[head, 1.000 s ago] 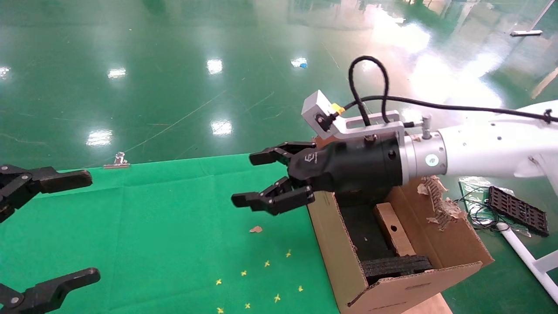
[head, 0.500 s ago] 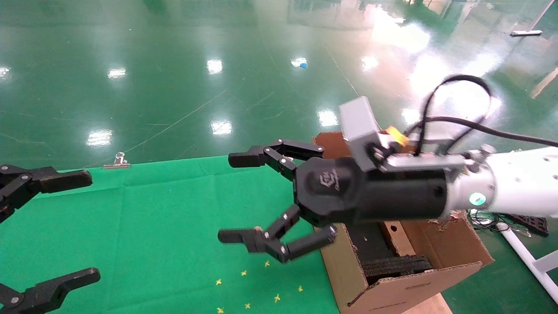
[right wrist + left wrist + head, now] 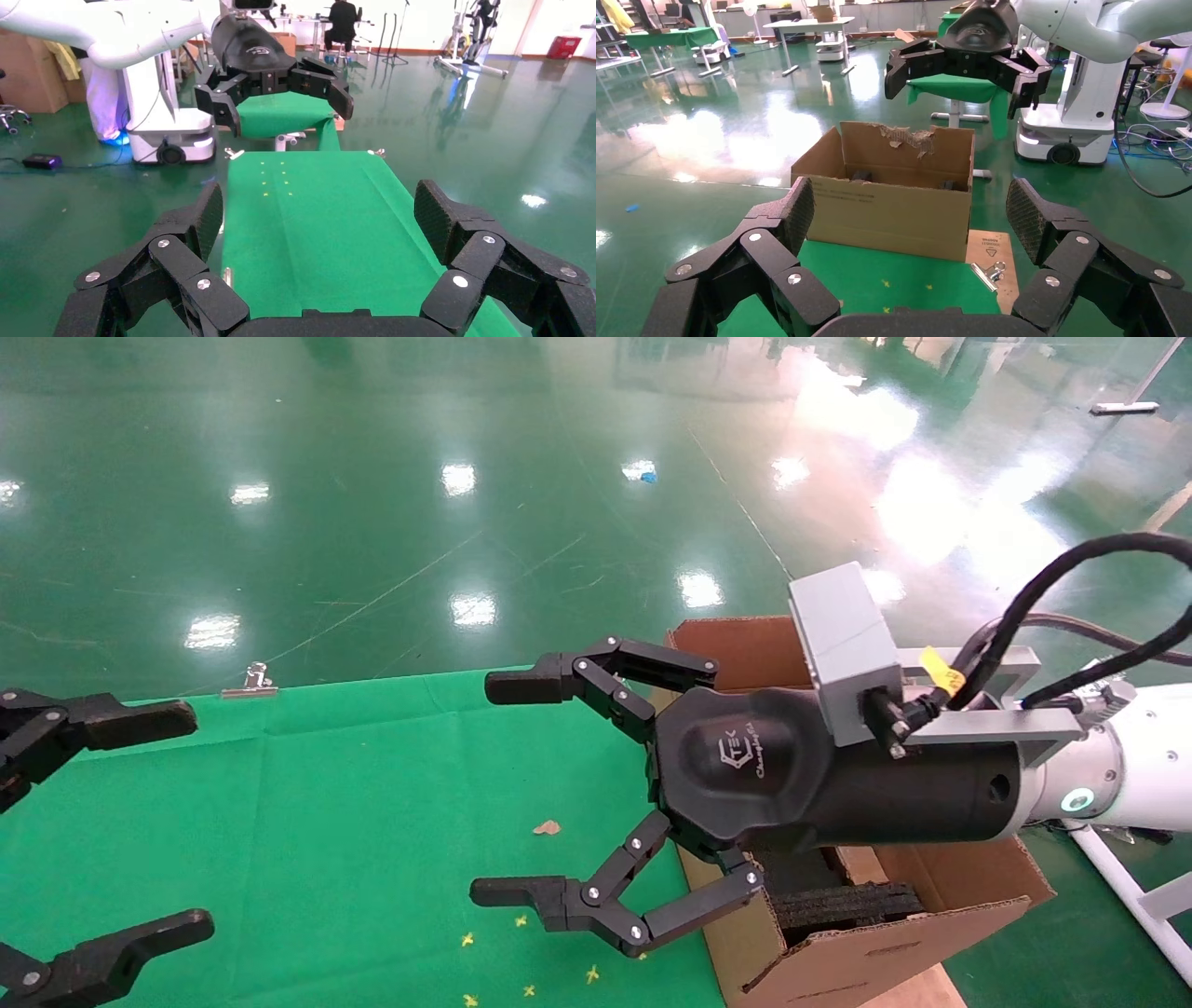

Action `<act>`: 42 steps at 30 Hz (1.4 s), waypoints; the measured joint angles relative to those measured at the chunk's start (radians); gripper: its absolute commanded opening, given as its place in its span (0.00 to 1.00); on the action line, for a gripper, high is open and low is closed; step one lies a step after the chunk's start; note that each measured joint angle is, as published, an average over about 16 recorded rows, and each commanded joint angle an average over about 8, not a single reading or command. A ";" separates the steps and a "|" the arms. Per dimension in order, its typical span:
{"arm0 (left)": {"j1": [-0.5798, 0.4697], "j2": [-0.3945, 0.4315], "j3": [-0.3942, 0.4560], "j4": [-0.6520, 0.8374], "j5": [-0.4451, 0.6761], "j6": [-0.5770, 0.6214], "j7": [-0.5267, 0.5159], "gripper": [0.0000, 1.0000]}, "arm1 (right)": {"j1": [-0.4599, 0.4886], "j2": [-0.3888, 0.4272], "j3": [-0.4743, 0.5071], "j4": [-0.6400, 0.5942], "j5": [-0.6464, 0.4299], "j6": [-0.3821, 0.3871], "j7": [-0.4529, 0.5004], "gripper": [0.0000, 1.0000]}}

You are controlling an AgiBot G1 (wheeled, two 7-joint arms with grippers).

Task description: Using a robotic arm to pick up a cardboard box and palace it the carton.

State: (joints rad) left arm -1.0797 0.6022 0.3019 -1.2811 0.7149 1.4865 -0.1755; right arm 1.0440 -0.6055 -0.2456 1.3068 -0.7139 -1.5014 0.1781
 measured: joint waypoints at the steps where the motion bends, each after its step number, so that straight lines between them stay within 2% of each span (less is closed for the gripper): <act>1: 0.000 0.000 0.000 0.000 0.000 0.000 0.000 1.00 | 0.002 0.000 -0.002 -0.002 -0.001 0.000 0.001 1.00; 42: 0.000 0.000 0.000 0.000 0.000 0.000 0.000 1.00 | 0.032 -0.006 -0.036 -0.025 -0.018 0.007 0.011 1.00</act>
State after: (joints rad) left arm -1.0797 0.6022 0.3018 -1.2811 0.7150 1.4865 -0.1757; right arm 1.0763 -0.6115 -0.2820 1.2822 -0.7315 -1.4949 0.1894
